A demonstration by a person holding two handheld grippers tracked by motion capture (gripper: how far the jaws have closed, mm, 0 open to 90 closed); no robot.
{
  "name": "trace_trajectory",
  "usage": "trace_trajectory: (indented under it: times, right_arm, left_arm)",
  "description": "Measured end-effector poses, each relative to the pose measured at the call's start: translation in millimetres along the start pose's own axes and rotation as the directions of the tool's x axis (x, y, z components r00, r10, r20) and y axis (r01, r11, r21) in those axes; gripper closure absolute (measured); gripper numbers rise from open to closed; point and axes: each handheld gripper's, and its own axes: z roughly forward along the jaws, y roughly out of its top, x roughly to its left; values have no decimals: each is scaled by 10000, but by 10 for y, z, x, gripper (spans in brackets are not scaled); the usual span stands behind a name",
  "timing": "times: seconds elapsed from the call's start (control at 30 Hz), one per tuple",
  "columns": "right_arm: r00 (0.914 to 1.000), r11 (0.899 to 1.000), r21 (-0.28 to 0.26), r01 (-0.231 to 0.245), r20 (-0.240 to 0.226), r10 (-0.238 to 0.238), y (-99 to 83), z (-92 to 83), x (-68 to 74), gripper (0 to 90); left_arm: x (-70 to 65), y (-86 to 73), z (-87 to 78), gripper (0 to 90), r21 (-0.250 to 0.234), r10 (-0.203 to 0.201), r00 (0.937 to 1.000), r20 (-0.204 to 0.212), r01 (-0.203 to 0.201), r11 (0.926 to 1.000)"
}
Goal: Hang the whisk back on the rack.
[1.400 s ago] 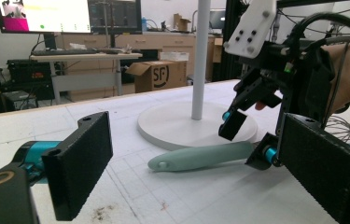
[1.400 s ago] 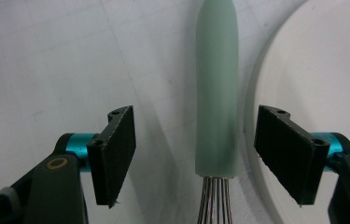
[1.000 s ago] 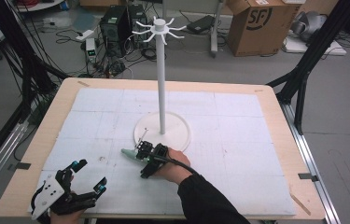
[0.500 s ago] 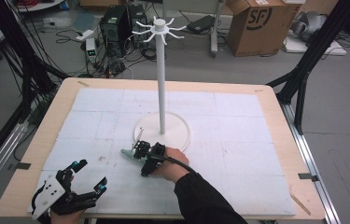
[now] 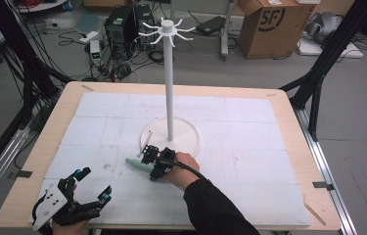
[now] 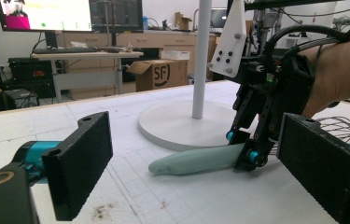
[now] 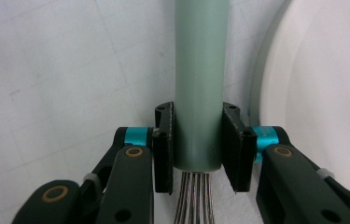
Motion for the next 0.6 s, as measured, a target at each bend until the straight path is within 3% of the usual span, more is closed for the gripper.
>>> trace_trajectory:
  times: [0.3,0.4,0.5,0.6]
  right_arm:
    - [9995,9993,-192,317,59,-316,-34,-31,24,694]
    - [9999,9988,-474,129,94,-125,-78,-105,7,693]
    - [9998,9908,-1347,163,-47,-170,-164,-292,-29,694]
    - [9998,9834,-1812,31,-165,-62,-219,-404,-38,694]
  left_arm:
    - [16,2,-12,111,-86,-72,9999,-78,71,9999]
    - [20,5,-19,110,-90,-37,9999,-111,36,10000]
    - [24,4,-21,111,-65,-50,9999,-129,50,10000]
    - [20,2,-16,110,-37,-68,9999,-159,67,10000]
